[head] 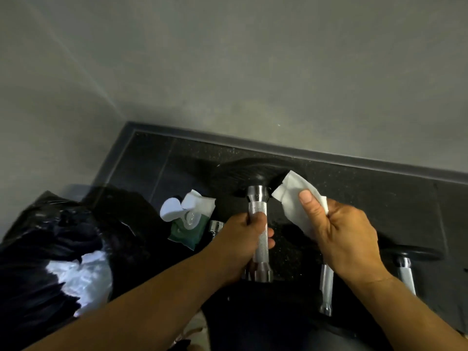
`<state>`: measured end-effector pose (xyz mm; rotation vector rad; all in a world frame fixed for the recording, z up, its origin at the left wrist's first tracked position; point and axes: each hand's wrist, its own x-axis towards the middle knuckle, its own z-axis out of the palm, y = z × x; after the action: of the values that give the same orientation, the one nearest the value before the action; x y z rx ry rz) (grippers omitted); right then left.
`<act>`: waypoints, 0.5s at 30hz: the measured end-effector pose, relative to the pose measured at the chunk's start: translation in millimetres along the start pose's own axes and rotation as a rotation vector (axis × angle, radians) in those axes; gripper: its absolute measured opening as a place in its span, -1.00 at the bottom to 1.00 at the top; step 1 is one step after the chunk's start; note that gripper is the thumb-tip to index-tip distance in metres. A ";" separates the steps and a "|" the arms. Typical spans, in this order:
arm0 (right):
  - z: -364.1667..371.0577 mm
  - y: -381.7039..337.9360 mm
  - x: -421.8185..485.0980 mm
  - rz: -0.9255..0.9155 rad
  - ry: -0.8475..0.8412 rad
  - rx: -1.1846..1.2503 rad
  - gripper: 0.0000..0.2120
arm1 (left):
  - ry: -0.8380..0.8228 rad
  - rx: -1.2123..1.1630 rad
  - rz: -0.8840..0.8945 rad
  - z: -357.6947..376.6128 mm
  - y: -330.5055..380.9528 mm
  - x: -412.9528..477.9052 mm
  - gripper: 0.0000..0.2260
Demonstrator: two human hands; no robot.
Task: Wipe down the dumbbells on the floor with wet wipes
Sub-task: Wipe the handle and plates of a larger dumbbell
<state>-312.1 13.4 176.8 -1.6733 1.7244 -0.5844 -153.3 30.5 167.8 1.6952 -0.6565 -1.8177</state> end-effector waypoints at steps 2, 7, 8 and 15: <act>-16.7 -16.1 -7.1 -0.074 -0.007 -0.108 -0.41 | 0.014 -0.008 0.035 1.9 9.9 -23.2 -0.77; -57.2 -53.7 -30.4 -0.325 0.030 -0.414 -0.37 | 0.074 -0.033 0.091 11.6 28.5 -75.9 -0.82; -65.2 -62.8 -37.0 -0.382 0.045 -0.439 -0.38 | 0.081 -0.024 0.097 14.1 30.8 -87.0 -0.85; -89.7 -113.3 -75.3 -0.425 -0.073 -0.445 -0.32 | 0.004 -0.095 0.121 28.4 30.7 -139.9 -0.69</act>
<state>-300.1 67.2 330.1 -2.3749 1.5259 -0.3278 -173.7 104.5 292.1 1.5633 -0.6465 -1.7328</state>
